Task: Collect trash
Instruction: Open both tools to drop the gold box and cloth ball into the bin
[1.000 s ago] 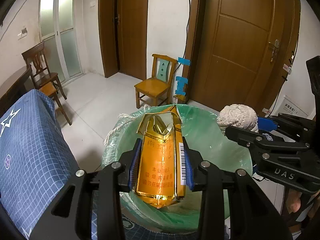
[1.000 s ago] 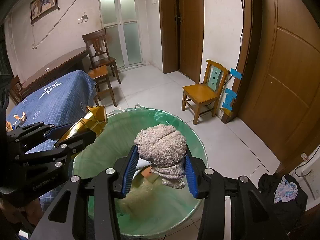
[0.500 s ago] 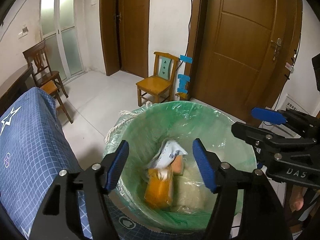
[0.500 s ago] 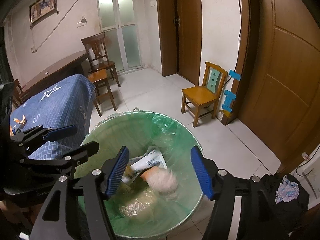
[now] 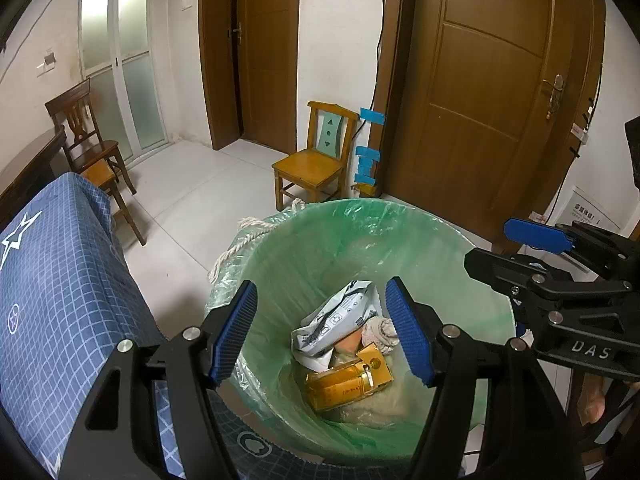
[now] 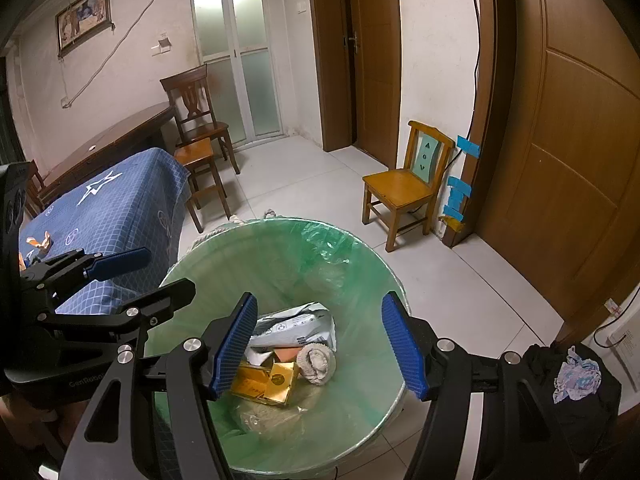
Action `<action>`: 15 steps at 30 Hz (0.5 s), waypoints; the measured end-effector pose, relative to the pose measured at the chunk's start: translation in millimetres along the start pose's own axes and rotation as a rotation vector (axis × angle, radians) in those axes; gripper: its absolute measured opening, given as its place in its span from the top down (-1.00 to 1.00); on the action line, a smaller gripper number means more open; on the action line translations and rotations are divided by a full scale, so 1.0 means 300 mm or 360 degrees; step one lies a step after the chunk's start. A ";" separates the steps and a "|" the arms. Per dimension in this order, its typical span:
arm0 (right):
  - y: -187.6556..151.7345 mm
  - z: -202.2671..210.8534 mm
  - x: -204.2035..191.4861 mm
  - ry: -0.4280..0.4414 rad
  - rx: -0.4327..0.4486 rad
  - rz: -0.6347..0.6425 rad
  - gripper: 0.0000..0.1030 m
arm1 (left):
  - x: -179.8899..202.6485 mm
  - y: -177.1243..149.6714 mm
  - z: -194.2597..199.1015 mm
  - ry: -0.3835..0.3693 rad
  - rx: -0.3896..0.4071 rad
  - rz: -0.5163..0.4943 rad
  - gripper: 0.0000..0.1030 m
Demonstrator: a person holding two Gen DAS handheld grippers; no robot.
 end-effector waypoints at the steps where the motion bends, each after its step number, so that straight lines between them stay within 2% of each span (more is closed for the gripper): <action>1: 0.001 0.001 0.001 0.0001 0.0001 -0.0001 -0.29 | -0.001 -0.001 0.001 0.0003 0.0001 0.0000 -0.24; 15: 0.010 0.081 -0.064 0.0026 0.0072 0.0005 -0.42 | -0.037 -0.025 0.096 0.0006 0.0031 0.0011 -0.24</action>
Point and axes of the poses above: each gripper's, at about its wrist camera, not at the fingertips, and z roughly against the way its jaws point, x to its right, y to its top, the point moved 10 cm from there along -z, roughly the way its jaws point, and after that the axes turned 13 degrees about z, right-handed, at the moved point
